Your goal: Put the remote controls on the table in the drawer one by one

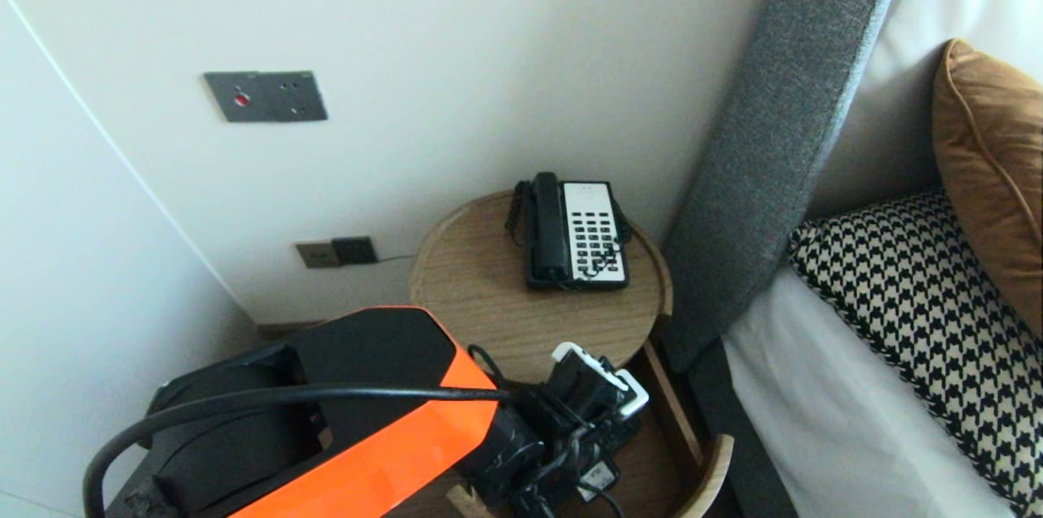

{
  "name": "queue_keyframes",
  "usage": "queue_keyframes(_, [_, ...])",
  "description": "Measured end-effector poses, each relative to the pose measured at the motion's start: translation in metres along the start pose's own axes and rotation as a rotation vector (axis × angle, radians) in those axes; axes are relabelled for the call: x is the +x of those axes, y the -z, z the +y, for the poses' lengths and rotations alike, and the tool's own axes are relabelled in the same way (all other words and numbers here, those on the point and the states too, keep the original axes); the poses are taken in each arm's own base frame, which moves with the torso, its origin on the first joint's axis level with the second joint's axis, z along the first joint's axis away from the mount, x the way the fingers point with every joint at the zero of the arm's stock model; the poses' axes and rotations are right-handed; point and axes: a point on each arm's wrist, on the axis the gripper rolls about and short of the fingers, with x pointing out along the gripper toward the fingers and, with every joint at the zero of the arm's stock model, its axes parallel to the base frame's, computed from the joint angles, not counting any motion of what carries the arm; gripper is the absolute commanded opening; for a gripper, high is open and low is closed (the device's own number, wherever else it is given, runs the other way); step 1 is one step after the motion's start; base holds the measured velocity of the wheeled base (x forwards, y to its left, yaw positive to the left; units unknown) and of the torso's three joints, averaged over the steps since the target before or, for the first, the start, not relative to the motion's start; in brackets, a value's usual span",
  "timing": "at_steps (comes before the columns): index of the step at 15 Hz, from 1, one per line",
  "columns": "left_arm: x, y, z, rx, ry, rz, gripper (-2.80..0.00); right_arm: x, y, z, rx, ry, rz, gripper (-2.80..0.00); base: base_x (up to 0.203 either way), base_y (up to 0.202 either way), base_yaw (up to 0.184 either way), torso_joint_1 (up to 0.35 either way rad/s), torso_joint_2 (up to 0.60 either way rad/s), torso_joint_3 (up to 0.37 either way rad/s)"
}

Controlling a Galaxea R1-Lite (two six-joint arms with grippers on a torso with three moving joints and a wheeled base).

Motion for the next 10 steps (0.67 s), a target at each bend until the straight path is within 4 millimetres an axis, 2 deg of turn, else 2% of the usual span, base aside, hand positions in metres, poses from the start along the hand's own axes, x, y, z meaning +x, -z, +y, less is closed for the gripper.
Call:
queue_keyframes(5, [-0.016,-0.014,-0.002,0.013,0.0,-0.041,0.0,0.0,0.0,0.0,0.0,0.0,0.0,-2.8,0.0,0.0,0.0,0.0,0.0,0.0])
queue_keyframes(10, [-0.045,-0.024,-0.003,0.015,0.0,-0.078,0.0,0.0,0.0,0.0,0.0,0.0,0.0,-2.8,0.0,0.0,0.0,0.0,0.0,0.0])
